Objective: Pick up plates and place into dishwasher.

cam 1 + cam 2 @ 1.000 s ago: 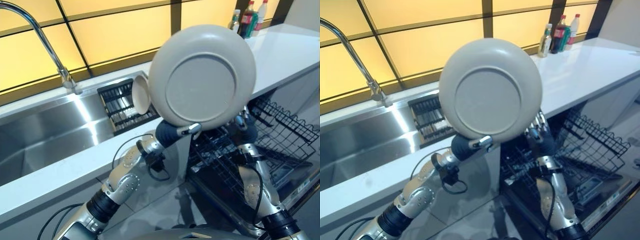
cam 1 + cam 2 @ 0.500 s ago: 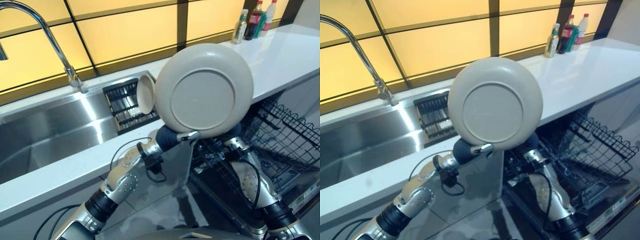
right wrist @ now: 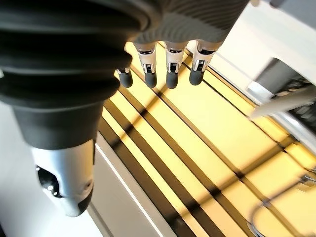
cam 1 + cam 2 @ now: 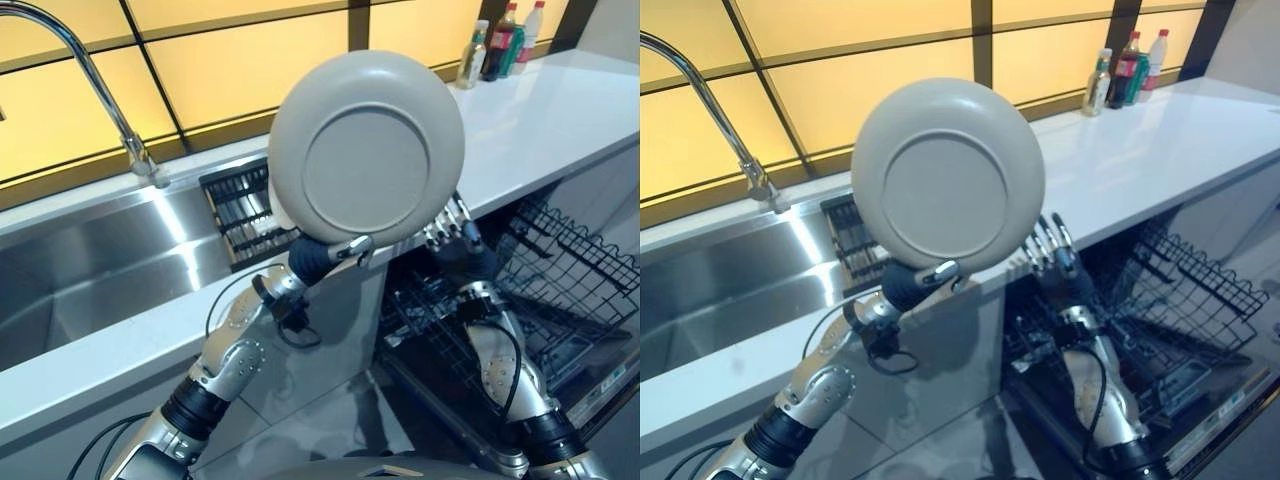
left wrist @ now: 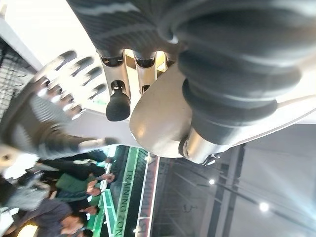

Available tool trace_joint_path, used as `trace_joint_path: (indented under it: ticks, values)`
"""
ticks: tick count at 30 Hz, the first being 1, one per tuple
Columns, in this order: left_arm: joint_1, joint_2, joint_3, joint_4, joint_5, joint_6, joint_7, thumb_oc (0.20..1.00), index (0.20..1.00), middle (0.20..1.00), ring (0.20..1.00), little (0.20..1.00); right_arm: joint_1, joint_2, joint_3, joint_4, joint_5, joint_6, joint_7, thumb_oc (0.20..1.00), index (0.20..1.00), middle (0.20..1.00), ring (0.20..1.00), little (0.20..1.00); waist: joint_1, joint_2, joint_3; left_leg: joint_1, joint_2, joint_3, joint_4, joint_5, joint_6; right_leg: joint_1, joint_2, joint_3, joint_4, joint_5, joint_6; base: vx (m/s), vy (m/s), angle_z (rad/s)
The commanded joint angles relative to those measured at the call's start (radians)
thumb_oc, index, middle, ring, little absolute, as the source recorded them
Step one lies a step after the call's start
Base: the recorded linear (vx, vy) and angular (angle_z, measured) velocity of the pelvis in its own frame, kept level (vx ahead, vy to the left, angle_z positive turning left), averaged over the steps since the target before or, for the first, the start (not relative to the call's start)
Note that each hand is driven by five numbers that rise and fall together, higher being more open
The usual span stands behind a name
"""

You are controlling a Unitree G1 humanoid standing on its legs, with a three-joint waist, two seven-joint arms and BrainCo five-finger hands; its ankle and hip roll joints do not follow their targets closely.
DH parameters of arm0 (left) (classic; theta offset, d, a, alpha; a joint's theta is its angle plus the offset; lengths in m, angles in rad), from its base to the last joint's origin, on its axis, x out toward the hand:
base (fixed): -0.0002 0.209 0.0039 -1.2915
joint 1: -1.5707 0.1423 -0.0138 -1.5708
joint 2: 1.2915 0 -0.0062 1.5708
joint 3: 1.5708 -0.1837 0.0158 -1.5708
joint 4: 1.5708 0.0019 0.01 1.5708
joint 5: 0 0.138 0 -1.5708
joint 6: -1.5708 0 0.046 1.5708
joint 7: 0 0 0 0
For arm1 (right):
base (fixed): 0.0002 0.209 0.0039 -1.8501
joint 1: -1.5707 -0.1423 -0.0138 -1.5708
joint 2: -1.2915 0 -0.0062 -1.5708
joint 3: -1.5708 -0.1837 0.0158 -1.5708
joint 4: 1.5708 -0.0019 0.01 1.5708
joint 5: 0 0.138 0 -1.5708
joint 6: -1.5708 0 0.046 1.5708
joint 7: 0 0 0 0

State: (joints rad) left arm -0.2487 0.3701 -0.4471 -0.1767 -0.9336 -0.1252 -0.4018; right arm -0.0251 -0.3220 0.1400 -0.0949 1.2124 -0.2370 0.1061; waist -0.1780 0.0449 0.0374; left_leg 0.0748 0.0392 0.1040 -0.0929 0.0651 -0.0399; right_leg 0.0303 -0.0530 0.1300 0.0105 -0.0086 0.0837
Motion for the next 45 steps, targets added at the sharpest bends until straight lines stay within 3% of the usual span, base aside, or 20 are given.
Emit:
trace_joint_path:
  ticks: [1, 3, 8, 14, 21, 30, 45]
  values:
    - [-0.026, -0.023, 0.04, -0.032, -0.054, -0.075, 0.019, 0.2, 0.2, 0.2, 0.2, 0.2, -0.028, 0.051, -0.06, -0.045, 0.041, -0.087, -0.016, 1.0, 1.0, 1.0, 1.0, 1.0, 0.005, -0.029, -0.017, -0.007, -0.074, -0.018, 0.006, -0.071, 0.097, -0.05, 0.039, -0.016, 0.017, 0.066, 0.012, 0.0, 0.0, 0.0]
    - [-0.022, -0.03, 0.046, -0.035, -0.049, -0.073, 0.021, 0.2, 0.2, 0.2, 0.2, 0.2, -0.027, 0.069, -0.063, -0.062, 0.075, -0.072, 0.002, 1.0, 1.0, 1.0, 1.0, 1.0, 0.004, -0.026, -0.017, -0.006, -0.074, -0.016, 0.006, -0.071, 0.097, -0.051, 0.039, -0.013, 0.017, 0.067, 0.012, 0.0, 0.0, 0.0]
    - [-0.011, -0.039, 0.053, -0.03, -0.02, -0.065, 0.007, 0.2, 0.2, 0.2, 0.2, 0.2, -0.025, 0.07, -0.037, -0.122, 0.157, 0.016, 0.149, 1.0, 1.0, 1.0, 1.0, 1.0, 0.011, -0.025, -0.016, -0.007, -0.075, -0.018, 0.006, -0.072, 0.098, -0.054, 0.035, -0.02, 0.022, 0.063, 0.013, 0.0, 0.0, 0.0]
    - [0.0, -0.034, 0.048, -0.014, -0.028, -0.045, -0.011, 0.2, 0.2, 0.2, 0.2, 0.2, -0.017, 0.002, 0.029, -0.186, 0.077, 0.083, 0.263, 1.0, 1.0, 1.0, 1.0, 1.0, 0.016, -0.034, -0.02, -0.011, -0.077, -0.017, 0.006, -0.069, 0.096, -0.058, 0.035, -0.022, 0.023, 0.061, 0.014, 0.0, 0.0, 0.0]
    - [0.001, -0.025, 0.023, 0.004, 0.0, -0.043, -0.008, 0.2, 0.2, 0.2, 0.2, 0.2, -0.062, -0.055, 0.063, -0.205, 0.035, 0.134, 0.286, 1.0, 1.0, 1.0, 1.0, 1.0, 0.024, -0.041, -0.021, -0.016, -0.079, -0.025, 0.006, -0.065, 0.095, -0.057, 0.036, -0.03, 0.021, 0.061, 0.011, 0.0, 0.0, 0.0]
    - [0.0, -0.007, 0.019, 0.035, 0.037, -0.043, -0.001, 0.2, 0.2, 0.2, 0.2, 0.2, -0.089, -0.06, 0.08, -0.222, 0.017, 0.16, 0.285, 1.0, 1.0, 1.0, 1.0, 1.0, 0.032, -0.044, -0.023, -0.016, -0.076, -0.015, 0.006, -0.064, 0.094, -0.054, 0.028, -0.046, 0.012, 0.065, 0.015, 0.0, 0.0, 0.0]
    - [-0.014, 0.013, -0.026, 0.21, 0.264, -0.091, 0.037, 0.2, 0.2, 0.2, 0.2, 0.2, -0.118, -0.053, 0.073, -0.257, 0.09, 0.243, 0.326, 1.0, 1.0, 1.0, 1.0, 1.0, 0.022, -0.044, -0.024, -0.017, -0.074, -0.005, 0.006, -0.062, 0.096, -0.058, 0.03, -0.036, 0.012, 0.068, 0.021, 0.0, 0.0, 0.0]
